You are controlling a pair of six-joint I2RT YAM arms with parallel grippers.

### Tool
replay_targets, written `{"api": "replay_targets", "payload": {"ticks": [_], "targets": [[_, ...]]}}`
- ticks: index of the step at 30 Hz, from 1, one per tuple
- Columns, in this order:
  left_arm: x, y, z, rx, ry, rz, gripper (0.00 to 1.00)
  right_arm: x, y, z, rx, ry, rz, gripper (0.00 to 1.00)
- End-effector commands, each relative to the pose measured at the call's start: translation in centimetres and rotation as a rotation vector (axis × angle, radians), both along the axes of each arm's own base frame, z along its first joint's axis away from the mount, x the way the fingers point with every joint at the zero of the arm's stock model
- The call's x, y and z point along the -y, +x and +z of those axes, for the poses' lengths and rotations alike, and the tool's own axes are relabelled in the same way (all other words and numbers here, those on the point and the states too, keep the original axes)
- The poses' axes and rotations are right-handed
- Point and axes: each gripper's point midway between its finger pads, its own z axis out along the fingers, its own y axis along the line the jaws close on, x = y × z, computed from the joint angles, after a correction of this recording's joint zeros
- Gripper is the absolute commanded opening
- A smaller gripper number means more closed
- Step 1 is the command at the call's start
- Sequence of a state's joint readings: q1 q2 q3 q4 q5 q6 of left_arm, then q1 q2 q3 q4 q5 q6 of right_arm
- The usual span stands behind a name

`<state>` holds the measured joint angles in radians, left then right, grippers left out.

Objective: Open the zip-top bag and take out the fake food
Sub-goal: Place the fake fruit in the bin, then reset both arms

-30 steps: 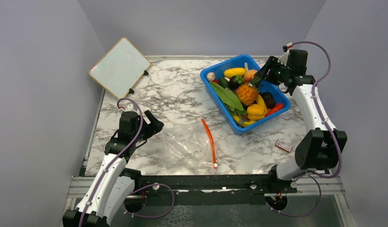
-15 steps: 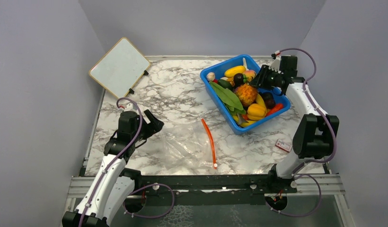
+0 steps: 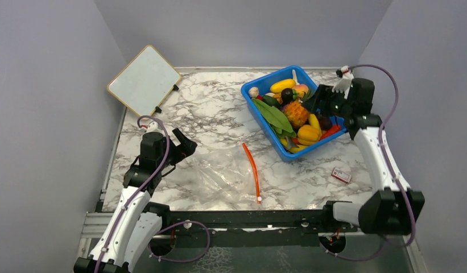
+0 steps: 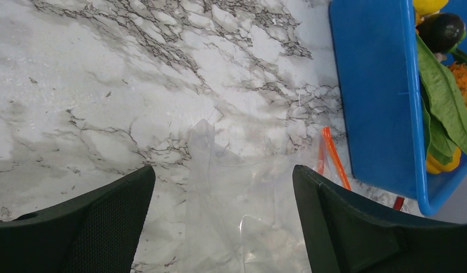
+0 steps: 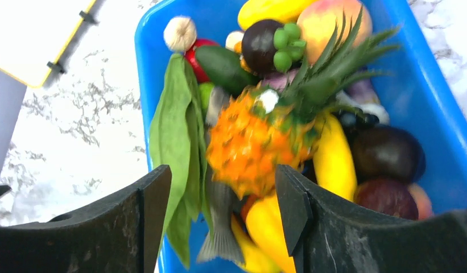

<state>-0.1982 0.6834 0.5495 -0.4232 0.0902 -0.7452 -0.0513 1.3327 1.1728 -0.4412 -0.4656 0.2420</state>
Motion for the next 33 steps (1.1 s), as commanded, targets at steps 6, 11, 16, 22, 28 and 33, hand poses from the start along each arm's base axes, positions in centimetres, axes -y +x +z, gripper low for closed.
{"api": "replay_targets", "payload": {"ticks": [6,11,16,22,28,33], "targets": [[-0.2,1.0,3.1,0.093,0.003,0.009,0.99,-1.5,-6.9,-4.0,0.074,0.117,-0.025,0.7],[0.6,1.3,3.7,0.107,-0.009,-0.04,0.99,-2.0,-9.0,-7.8,-0.011,0.178,-0.043,0.7],[2.0,1.2,3.5,0.102,-0.041,-0.122,0.99,-1.1,-8.8,-9.1,-0.066,0.137,-0.09,0.69],[2.3,1.4,4.3,0.128,-0.045,-0.134,0.99,-1.6,-8.6,-6.4,0.002,0.125,-0.027,0.68],[2.6,1.6,5.4,0.147,-0.053,-0.151,0.99,-6.3,-12.0,-2.6,0.115,0.29,0.275,0.68],[3.5,1.7,6.2,0.144,-0.079,-0.197,0.99,-9.0,-16.4,-0.7,0.123,0.44,0.52,0.68]]}}
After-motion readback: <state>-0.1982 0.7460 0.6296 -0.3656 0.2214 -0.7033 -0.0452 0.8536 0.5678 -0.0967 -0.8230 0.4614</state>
